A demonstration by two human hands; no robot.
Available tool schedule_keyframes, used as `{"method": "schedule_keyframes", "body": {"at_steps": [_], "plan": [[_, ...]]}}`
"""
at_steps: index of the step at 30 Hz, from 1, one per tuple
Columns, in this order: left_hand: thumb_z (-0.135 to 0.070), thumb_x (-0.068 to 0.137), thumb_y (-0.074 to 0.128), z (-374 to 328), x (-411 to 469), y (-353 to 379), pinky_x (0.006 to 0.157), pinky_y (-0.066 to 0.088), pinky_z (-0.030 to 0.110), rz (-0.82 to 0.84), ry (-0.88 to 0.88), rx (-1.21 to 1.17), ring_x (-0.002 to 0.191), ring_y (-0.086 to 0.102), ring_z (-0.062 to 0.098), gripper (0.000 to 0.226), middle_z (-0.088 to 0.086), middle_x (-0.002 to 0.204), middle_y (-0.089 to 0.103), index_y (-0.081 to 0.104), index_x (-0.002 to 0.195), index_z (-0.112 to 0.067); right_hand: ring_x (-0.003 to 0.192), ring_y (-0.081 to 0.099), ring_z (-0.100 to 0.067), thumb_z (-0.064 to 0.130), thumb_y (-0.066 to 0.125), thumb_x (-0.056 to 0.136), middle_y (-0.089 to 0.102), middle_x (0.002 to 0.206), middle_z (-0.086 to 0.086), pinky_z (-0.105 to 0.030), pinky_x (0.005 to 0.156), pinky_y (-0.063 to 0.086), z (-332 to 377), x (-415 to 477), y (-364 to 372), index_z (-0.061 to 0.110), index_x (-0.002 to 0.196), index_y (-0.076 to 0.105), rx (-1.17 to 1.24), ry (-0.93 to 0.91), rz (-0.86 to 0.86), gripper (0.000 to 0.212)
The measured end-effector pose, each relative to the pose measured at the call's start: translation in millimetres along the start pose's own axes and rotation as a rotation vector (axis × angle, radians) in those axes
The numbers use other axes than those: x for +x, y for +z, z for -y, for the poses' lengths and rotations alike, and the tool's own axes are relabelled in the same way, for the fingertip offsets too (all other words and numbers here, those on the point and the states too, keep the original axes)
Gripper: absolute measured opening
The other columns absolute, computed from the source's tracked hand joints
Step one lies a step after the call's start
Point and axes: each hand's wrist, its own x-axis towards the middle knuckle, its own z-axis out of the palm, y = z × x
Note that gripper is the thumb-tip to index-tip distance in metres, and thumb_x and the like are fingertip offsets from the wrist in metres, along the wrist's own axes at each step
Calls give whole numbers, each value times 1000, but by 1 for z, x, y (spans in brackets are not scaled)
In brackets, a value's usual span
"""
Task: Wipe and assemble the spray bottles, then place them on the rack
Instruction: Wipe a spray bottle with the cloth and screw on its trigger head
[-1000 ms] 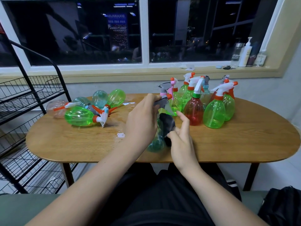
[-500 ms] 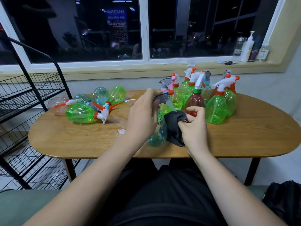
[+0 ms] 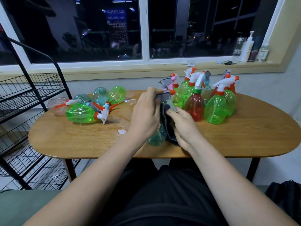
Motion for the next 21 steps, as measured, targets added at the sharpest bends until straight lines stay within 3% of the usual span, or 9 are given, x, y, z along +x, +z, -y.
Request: {"method": "schedule_keyframes", "body": {"at_steps": [3, 8, 11, 13, 15, 16, 18, 21], "plan": [[-17, 110, 46, 0, -1, -1, 89, 45, 31, 11, -3, -18, 115, 59, 16, 21, -11, 119, 63, 56, 128, -22, 104, 74, -19, 9, 62, 104, 78, 116, -12, -35, 96, 57, 0, -1, 0, 10, 128, 71, 79, 36, 93, 26], [-23, 110, 48, -2, 0, -2, 88, 44, 31, 24, -16, -39, 113, 58, 16, 14, -13, 114, 60, 55, 123, -21, 114, 70, -29, 16, 62, 104, 73, 128, -23, -51, 109, 48, -10, 1, -5, 14, 125, 75, -63, 4, 144, 25], [-35, 110, 51, -2, 1, -4, 84, 43, 31, 28, -18, -43, 112, 59, 15, 15, -17, 110, 59, 54, 121, -25, 123, 70, -23, 30, 59, 106, 78, 124, -3, -46, 111, 50, -14, -2, -11, 35, 117, 79, -292, -79, 187, 24], [-40, 110, 52, -3, 0, -4, 83, 40, 29, 26, -15, -42, 113, 58, 13, 18, -20, 111, 58, 54, 121, -25, 99, 73, -9, 26, 56, 111, 80, 105, 11, -32, 89, 56, -12, -3, -15, 36, 116, 78, -383, -111, 177, 25], [-42, 109, 53, -2, 0, -5, 82, 41, 29, 19, -9, -38, 113, 58, 12, 20, -23, 108, 57, 54, 122, -26, 62, 59, -8, 26, 53, 112, 68, 73, 11, -25, 57, 45, -11, -4, -20, 37, 107, 76, -445, -111, 186, 26], [-42, 109, 54, -2, -1, -5, 82, 40, 29, 13, -8, -37, 112, 57, 12, 20, -26, 106, 56, 53, 121, -27, 52, 50, -11, 28, 52, 113, 59, 65, 8, -24, 50, 39, -10, -5, -23, 38, 100, 75, -468, -95, 199, 28], [-43, 109, 55, 0, -1, -4, 81, 37, 26, -3, -11, -40, 110, 55, 9, 16, -30, 102, 53, 50, 119, -31, 49, 47, -14, 28, 50, 114, 54, 61, 4, -26, 49, 38, -13, -5, -30, 34, 91, 70, -526, -60, 230, 30], [-44, 108, 55, 1, -1, -4, 81, 36, 24, -18, -8, -54, 108, 54, 9, 17, -32, 103, 49, 44, 117, -35, 61, 56, -7, 25, 50, 113, 65, 68, 12, -32, 65, 44, -17, -3, -41, 37, 90, 68, -678, -73, 268, 32]]}}
